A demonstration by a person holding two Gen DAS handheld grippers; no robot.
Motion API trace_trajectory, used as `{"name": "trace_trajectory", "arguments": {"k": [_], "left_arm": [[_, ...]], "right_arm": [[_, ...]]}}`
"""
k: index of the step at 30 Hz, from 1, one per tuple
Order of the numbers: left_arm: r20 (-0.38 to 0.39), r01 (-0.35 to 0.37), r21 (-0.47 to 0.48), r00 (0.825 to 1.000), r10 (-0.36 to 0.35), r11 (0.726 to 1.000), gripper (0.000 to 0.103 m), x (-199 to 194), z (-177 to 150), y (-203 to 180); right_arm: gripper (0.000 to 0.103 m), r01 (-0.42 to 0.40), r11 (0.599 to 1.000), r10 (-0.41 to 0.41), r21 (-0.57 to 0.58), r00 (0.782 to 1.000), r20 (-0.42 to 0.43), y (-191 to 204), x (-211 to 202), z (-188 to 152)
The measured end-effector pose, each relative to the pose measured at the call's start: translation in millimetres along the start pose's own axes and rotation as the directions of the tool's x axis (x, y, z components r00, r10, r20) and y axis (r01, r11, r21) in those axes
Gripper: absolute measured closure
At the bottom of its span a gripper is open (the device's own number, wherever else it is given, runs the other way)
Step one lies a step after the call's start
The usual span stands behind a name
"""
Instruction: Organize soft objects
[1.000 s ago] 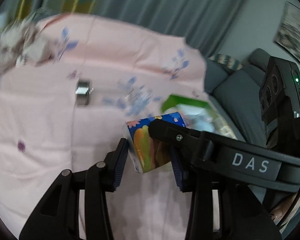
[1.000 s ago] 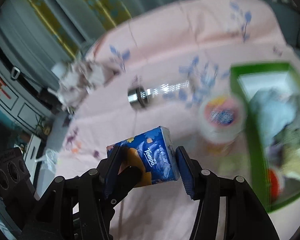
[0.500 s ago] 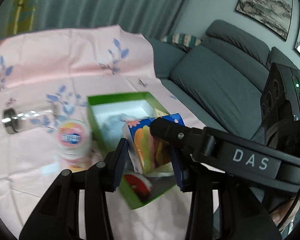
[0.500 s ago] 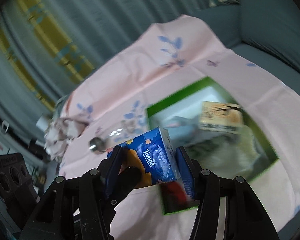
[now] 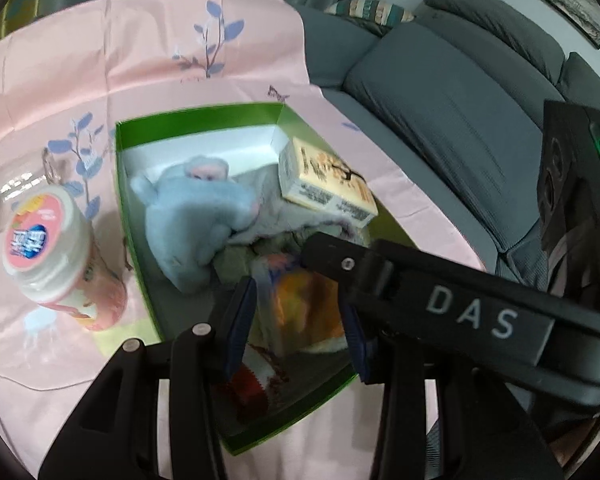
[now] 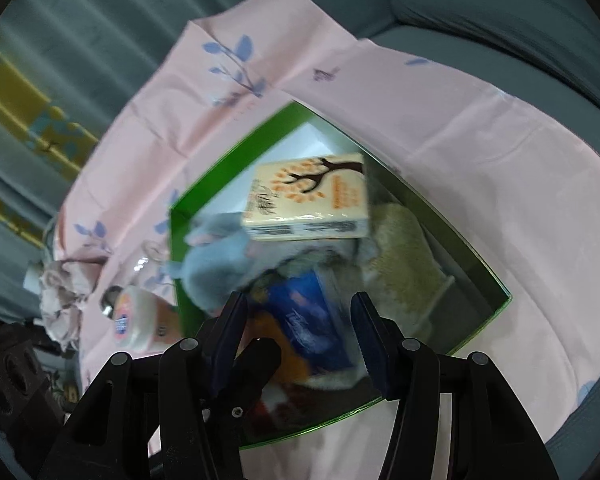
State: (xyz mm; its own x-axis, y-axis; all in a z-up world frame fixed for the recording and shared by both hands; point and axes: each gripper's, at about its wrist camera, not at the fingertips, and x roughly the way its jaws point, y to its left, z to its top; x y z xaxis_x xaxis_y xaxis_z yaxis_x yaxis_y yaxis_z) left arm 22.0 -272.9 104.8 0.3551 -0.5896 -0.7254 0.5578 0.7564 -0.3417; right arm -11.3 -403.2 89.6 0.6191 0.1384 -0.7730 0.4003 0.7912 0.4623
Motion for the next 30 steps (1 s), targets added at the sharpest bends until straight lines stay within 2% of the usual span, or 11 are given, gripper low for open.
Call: {"name": "trace_trajectory", "arguments": {"k": [6,11,14,16,17,21,23,26,28,30], "left_arm": [[-0.035,-0.013,-0.036,0.999,0.012,0.999,0.062,13.7,-0.8,5.1],[-0.041,-0.023,-0.040,0.999,0.022,0.999,0.056,12.2,-1.5,6.5],[-0.029,-0.025,-0.041,0.999,0.024,0.999,0.050,5.5,-2.4,8.9],[-0.012,-0.021,-0.039,1.000,0.021,0.999,0.036,-1.3,-2.8,9.9],[-0.002,-0.026,-0.038,1.000,0.026,0.999,0.033,-5.2,-2.7,10.7],[0.045,-0.066,-0.044,0.997,0.068,0.997,0.025,-27.8,-1.2,15.0],[0.067,-0.081,-0.050,0.994,0.085,0.995,0.015,-38.9,-1.6,16.4],[0.108,-0.128,-0.043,0.985,0.131,0.991,0.003,-58.4,-2.0,16.8],[0.133,-0.128,-0.039,0.982,0.132,0.991,0.001,-68.0,-2.5,17.4],[0.148,-0.115,-0.041,0.982,0.119,0.993,0.001,-77.5,-4.5,18.4]], "right_arm": [[0.046,0.023,1.000,-0.023,0.015,1.000,-0.021,-5.1,6.3,0.0],[0.046,0.045,0.999,-0.045,0.011,0.999,-0.010,-4.3,2.9,-0.2],[0.046,0.057,0.998,-0.057,0.000,0.998,0.008,-0.4,-2.9,-0.1],[0.046,0.048,0.999,-0.048,-0.006,0.998,0.028,2.4,-9.6,-0.8],[0.046,0.045,0.999,-0.044,-0.010,0.998,0.037,4.2,-13.2,-1.1],[0.046,0.051,0.998,-0.048,-0.040,0.996,0.071,14.9,-26.1,-3.2],[0.046,0.029,0.998,-0.024,-0.051,0.996,0.086,20.0,-32.6,-3.6],[0.035,0.006,0.997,0.004,-0.079,0.993,0.116,29.4,-43.9,-6.4],[0.027,0.009,0.994,0.007,-0.113,0.990,0.144,38.0,-54.3,-9.3],[0.026,0.030,0.989,-0.004,-0.146,0.984,0.175,46.8,-65.2,-12.9]]}}
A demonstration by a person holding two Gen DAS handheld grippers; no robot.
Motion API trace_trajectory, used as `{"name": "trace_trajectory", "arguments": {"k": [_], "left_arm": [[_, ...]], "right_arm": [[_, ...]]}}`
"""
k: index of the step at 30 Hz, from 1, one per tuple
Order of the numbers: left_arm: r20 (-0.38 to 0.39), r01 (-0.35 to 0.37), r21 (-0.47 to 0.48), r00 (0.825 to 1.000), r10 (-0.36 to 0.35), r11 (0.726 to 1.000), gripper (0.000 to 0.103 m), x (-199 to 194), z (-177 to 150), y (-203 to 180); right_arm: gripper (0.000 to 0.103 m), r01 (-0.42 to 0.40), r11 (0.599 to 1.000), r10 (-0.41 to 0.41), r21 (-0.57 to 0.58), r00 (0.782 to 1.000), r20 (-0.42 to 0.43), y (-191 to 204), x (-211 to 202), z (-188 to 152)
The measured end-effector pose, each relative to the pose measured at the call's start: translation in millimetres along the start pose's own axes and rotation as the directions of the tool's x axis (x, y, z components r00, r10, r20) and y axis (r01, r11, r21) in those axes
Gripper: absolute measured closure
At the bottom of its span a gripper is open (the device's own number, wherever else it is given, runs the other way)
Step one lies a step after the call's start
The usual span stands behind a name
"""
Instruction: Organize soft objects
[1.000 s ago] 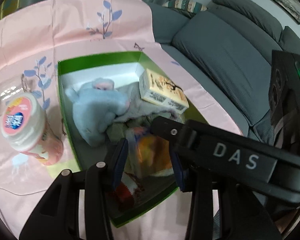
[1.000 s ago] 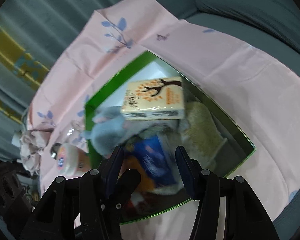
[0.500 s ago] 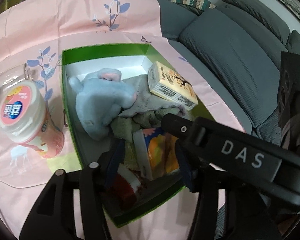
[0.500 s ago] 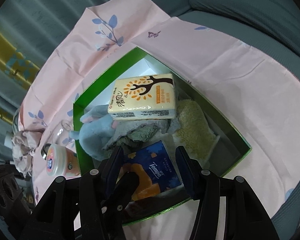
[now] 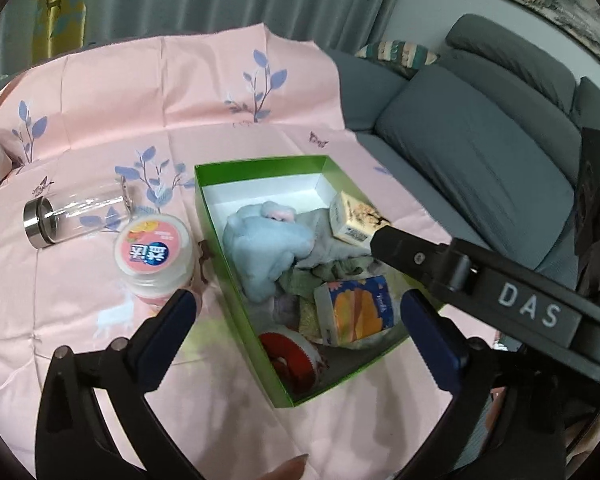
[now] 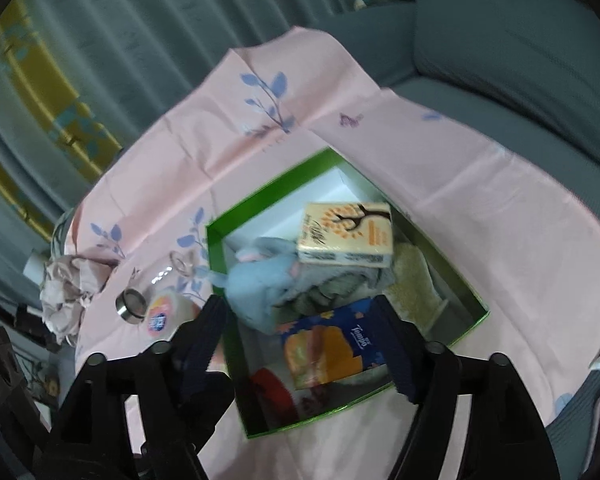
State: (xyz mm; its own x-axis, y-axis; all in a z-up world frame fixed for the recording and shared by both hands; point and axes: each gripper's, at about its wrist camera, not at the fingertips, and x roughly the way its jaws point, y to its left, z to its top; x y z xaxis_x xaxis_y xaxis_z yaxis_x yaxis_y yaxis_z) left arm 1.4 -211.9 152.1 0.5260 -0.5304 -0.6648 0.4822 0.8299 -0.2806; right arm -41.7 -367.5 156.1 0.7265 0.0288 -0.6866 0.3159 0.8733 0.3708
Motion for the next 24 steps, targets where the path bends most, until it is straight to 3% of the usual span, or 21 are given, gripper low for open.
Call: {"name": "trace_trajectory", "arguments": {"k": [3,6,10,19,24], "left_arm": [[0.030,-0.006,-0.028,1.000,0.007,1.000,0.001,-16.5,0.8,4.1],[0.058,-0.014,-0.040,0.998,0.016,0.999,0.001,-33.9,2.6,7.0],[0.092,-0.051,-0.041,0.994,0.055,0.998,0.001,-52.5,4.1,7.6],[0.112,-0.134,-0.026,0.984,0.136,0.991,0.001,-67.4,-0.4,7.9],[0.110,-0.144,-0.029,0.983,0.147,0.989,0.001,-68.9,-2.4,9.7]], "right_arm": [[0.026,0.011,0.999,-0.009,-0.051,0.999,0.049,12.5,-19.2,-0.8],[0.014,0.007,0.996,0.003,-0.092,0.994,0.110,21.8,-40.3,-3.1],[0.012,-0.006,0.992,0.027,-0.123,0.986,0.165,29.8,-62.6,-6.7],[0.012,0.015,0.989,0.016,-0.145,0.978,0.208,37.8,-77.8,-10.1],[0.012,0.043,0.989,-0.014,-0.139,0.979,0.201,37.3,-77.7,-9.8]]}}
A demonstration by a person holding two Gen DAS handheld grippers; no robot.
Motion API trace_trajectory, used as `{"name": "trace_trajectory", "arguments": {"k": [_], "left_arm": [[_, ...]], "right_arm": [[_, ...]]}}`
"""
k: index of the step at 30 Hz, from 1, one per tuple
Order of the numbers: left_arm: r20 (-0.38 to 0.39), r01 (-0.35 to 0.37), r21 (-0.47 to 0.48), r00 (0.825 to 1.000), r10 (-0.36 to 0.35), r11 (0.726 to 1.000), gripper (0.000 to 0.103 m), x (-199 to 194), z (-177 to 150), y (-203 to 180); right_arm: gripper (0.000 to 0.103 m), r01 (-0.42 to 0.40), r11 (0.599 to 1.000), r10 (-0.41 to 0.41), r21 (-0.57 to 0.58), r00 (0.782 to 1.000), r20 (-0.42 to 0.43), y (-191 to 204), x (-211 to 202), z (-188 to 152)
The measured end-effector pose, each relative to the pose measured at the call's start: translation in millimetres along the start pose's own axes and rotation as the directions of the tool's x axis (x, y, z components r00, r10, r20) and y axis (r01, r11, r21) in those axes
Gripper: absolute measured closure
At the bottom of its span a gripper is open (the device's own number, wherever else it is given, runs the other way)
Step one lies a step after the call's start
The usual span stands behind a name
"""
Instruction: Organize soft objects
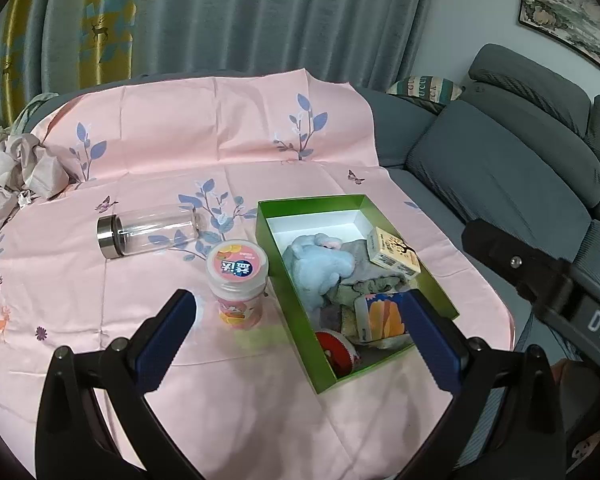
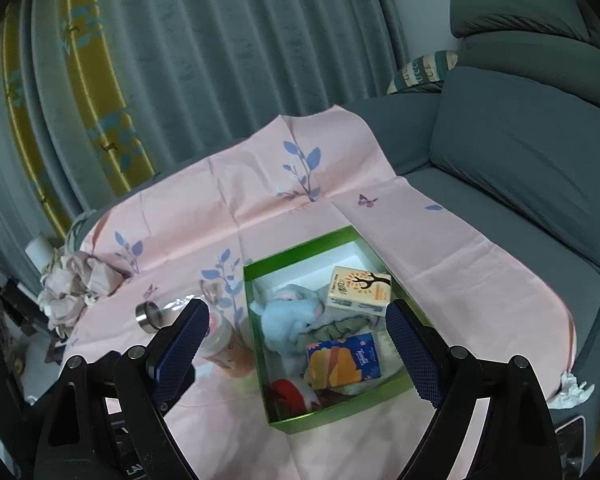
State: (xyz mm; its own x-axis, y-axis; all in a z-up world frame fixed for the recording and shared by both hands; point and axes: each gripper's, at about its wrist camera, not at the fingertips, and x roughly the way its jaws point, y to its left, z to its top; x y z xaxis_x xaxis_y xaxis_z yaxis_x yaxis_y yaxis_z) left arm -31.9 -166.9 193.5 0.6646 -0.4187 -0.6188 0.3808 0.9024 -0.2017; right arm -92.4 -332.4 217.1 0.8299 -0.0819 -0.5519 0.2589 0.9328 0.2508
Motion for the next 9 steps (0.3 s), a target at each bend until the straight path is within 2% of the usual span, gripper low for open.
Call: {"name": "trace_trajectory", "arguments": {"k": [9], "left_arm": [[-0.014,-0.011,-0.038,1.000,0.010,0.999,0.001,1.9,-0.4,8.9]], "right_arm": [[0.012,0.024,1.000,-0.024,0.000,1.000,-0.020,0.1,4.3,0.4]]}}
